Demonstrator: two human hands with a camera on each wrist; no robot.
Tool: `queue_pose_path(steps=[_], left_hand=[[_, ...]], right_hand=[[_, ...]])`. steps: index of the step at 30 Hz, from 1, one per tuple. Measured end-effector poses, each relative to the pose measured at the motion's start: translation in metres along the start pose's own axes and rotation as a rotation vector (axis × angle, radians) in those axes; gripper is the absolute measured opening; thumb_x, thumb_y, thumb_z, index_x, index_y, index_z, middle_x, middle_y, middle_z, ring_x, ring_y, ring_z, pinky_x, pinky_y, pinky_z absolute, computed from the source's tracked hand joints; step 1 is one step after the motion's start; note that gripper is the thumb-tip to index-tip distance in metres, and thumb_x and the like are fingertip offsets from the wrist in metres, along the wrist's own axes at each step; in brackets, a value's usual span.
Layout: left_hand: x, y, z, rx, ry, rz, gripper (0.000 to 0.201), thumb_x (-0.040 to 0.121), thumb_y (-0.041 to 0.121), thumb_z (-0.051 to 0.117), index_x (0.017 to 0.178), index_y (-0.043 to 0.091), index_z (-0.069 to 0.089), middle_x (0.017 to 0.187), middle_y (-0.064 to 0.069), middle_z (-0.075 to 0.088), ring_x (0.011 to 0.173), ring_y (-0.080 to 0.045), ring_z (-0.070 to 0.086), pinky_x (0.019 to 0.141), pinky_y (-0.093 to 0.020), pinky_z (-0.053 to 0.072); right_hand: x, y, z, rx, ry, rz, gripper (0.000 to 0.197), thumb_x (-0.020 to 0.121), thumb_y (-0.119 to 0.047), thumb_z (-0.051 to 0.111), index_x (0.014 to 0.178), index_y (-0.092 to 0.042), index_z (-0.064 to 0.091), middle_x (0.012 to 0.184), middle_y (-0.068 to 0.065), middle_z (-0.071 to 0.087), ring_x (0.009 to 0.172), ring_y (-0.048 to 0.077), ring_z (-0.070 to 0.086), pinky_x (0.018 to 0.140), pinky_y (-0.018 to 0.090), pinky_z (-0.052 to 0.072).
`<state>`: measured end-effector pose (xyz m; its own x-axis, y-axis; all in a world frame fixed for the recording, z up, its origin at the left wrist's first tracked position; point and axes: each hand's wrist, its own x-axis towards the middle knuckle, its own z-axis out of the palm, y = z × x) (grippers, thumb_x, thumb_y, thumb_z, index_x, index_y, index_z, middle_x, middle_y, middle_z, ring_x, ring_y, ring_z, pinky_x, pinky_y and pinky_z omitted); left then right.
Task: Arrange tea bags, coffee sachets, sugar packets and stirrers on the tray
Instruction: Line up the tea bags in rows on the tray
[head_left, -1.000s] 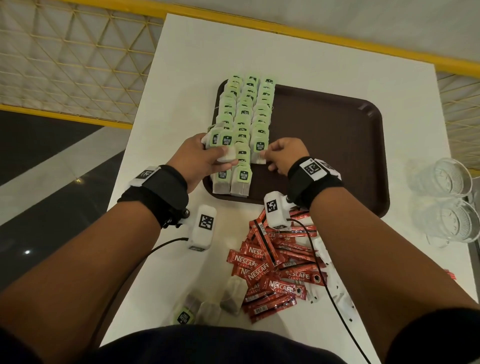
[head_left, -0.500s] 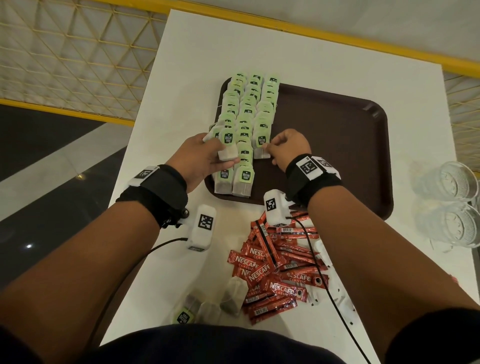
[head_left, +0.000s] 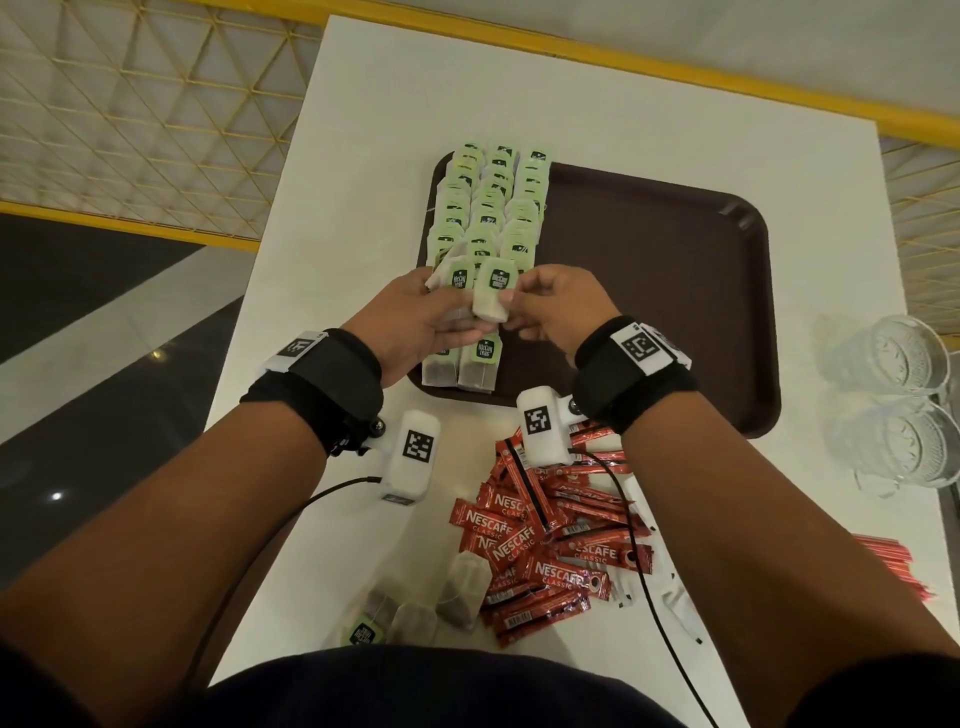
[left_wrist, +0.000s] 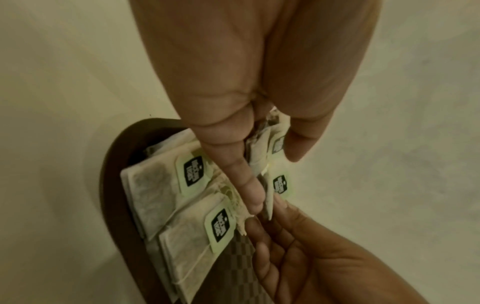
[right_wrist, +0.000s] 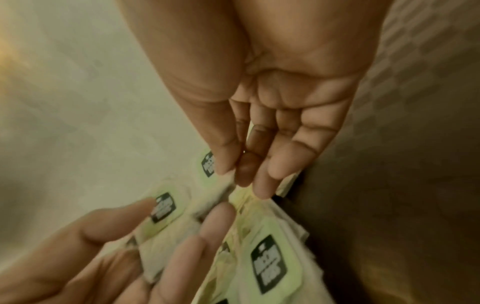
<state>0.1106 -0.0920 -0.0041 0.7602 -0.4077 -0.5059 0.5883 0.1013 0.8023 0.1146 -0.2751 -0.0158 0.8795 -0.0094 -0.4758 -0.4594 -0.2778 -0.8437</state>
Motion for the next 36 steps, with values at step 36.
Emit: queue_pose_path(steps=[36], left_hand=[[0.004, -0.010, -0.001, 0.142, 0.181, 0.113, 0.010, 0.099, 0.017, 0.057, 0.102, 0.009, 0.053, 0.093, -0.004, 0.065, 0.078, -0.012, 0.064, 0.058, -0.021, 0.052]], right_hand=[[-0.031, -0.004, 0.006, -0.143, -0.113, -0.314, 0.025, 0.079, 0.006, 0.071, 0.102, -0.004, 0.072, 0.086, 0.007, 0.063, 0.064, -0.002, 0.053, 0.069, 0.018, 0.049]])
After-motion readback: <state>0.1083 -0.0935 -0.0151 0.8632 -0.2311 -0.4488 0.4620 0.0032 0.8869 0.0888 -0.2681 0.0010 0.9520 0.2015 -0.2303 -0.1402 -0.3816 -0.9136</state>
